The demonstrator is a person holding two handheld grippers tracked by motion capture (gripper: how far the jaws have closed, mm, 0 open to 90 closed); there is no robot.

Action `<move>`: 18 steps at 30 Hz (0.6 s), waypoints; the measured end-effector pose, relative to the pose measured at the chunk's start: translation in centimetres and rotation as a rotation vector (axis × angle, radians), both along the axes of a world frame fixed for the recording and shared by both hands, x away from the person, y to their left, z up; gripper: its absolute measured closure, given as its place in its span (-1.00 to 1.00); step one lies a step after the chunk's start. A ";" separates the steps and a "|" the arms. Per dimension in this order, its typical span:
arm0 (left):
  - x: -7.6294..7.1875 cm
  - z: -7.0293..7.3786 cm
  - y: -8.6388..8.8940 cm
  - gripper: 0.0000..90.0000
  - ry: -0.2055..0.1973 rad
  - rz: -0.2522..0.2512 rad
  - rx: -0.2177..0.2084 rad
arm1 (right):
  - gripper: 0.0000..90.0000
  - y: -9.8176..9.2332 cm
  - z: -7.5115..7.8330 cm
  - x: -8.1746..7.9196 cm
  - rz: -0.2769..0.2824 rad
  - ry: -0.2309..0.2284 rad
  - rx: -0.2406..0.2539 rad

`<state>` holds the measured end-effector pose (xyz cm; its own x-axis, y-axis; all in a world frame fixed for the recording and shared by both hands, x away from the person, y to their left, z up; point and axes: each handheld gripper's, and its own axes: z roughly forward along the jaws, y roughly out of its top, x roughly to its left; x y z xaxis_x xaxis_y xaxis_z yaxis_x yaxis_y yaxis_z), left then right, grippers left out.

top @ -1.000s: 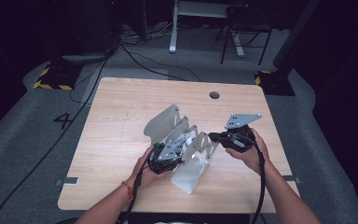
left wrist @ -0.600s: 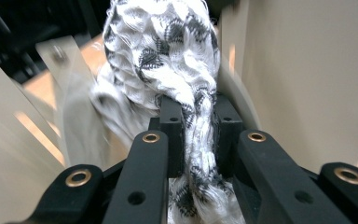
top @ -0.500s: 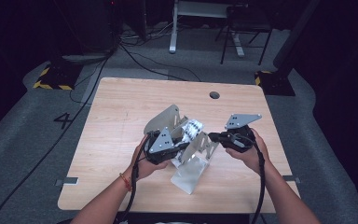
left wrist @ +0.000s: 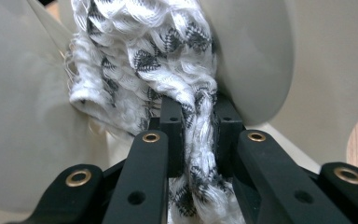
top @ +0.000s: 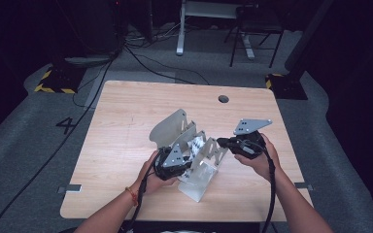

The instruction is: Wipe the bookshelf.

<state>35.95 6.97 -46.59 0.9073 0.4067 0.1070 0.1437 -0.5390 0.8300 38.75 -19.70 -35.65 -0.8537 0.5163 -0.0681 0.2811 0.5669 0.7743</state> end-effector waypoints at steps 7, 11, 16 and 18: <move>-0.3 -2.2 -0.6 0.76 0.031 -0.017 0.097 | 0.99 0.1 -0.1 0.0 0.001 -0.004 -0.007; -0.1 -3.0 -0.6 0.76 0.056 -0.021 0.116 | 0.99 0.1 -0.2 0.1 0.001 0.000 -0.002; -0.3 -1.7 -0.3 0.76 0.013 -0.015 0.096 | 0.99 0.1 -0.2 0.0 0.002 -0.003 -0.003; -0.4 -0.2 0.0 0.76 -0.023 -0.013 0.046 | 0.99 0.1 -0.2 0.0 0.001 -0.004 -0.003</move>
